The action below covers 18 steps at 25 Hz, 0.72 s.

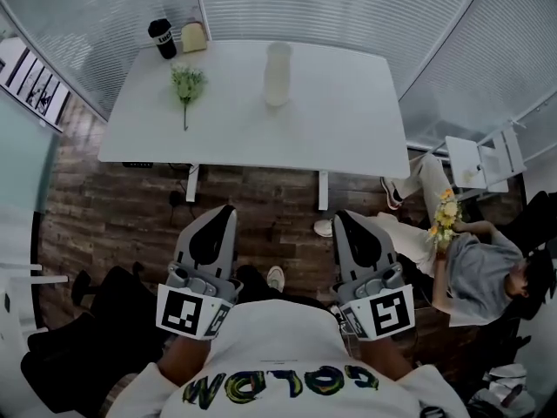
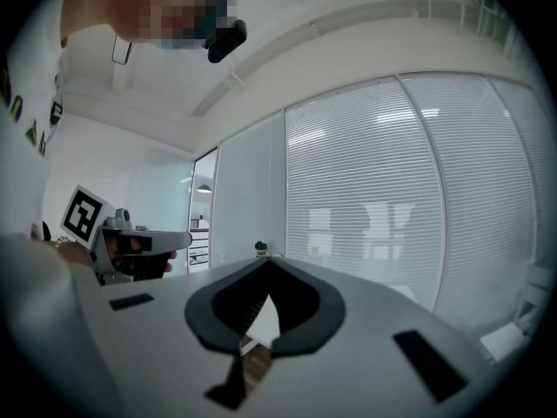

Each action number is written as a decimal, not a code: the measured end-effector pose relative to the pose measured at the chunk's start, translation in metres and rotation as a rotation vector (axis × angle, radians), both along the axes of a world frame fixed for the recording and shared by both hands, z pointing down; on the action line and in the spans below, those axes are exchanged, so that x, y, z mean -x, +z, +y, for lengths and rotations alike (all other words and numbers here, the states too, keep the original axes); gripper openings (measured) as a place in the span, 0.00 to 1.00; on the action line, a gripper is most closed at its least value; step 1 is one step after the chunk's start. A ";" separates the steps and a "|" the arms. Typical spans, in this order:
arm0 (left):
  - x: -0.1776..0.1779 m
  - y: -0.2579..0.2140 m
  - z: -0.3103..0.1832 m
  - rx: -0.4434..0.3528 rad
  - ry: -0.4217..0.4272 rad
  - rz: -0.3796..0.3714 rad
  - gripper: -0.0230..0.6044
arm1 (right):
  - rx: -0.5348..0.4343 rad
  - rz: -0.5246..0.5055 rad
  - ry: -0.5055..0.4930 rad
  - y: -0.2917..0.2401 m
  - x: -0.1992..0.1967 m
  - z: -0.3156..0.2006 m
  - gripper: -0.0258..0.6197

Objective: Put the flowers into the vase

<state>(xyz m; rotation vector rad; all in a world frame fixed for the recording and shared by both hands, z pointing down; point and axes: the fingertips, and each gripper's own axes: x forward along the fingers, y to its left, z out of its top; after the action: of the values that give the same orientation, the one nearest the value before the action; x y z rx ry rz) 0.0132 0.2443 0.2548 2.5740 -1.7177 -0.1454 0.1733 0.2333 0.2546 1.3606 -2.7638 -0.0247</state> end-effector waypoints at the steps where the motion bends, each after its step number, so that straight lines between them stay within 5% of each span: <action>1: 0.000 0.001 -0.004 0.001 -0.003 -0.001 0.06 | 0.004 -0.002 -0.003 0.001 0.000 -0.004 0.06; 18: 0.021 0.009 -0.098 0.006 0.033 -0.008 0.06 | -0.004 0.013 0.002 0.008 0.027 -0.093 0.06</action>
<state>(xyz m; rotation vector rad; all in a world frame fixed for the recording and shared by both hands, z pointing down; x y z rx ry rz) -0.0078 0.1462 0.2642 2.6004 -1.6743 -0.1289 0.1460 0.1408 0.2624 1.3585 -2.7533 -0.0389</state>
